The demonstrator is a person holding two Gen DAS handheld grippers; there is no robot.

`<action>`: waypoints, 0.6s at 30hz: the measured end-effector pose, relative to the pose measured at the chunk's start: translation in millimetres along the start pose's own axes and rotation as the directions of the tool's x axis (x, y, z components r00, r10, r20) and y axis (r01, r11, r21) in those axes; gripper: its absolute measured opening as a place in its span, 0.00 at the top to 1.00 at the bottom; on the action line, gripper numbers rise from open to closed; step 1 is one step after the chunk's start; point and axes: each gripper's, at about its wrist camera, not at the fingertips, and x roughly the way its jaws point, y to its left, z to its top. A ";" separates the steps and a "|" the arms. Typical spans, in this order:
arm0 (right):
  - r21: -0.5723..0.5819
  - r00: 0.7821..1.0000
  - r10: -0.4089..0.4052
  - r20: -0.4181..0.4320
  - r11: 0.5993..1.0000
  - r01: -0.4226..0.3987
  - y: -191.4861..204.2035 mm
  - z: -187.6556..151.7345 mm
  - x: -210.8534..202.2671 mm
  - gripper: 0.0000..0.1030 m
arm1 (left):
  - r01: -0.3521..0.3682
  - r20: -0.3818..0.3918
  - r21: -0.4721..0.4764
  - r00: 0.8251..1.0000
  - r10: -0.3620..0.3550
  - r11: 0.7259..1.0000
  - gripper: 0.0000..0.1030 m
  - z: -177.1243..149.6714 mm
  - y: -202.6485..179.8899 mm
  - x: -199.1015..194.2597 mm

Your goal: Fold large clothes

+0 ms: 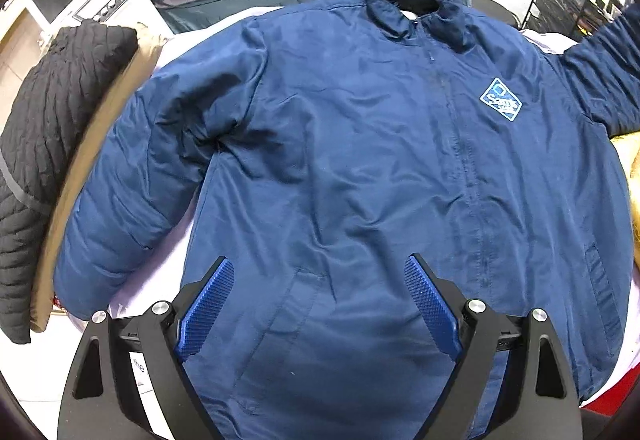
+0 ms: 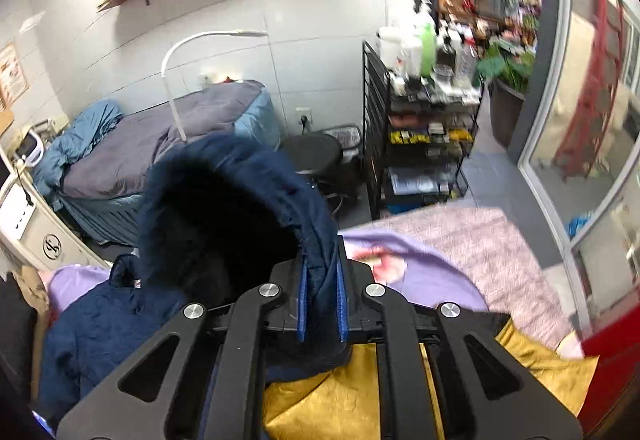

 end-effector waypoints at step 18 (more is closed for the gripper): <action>-0.150 0.863 0.449 -0.233 0.860 -0.488 306.2 -79.5 70.5 0.89 | -0.008 0.037 -0.075 0.999 0.011 0.997 0.17 4.1 22.3 -3.0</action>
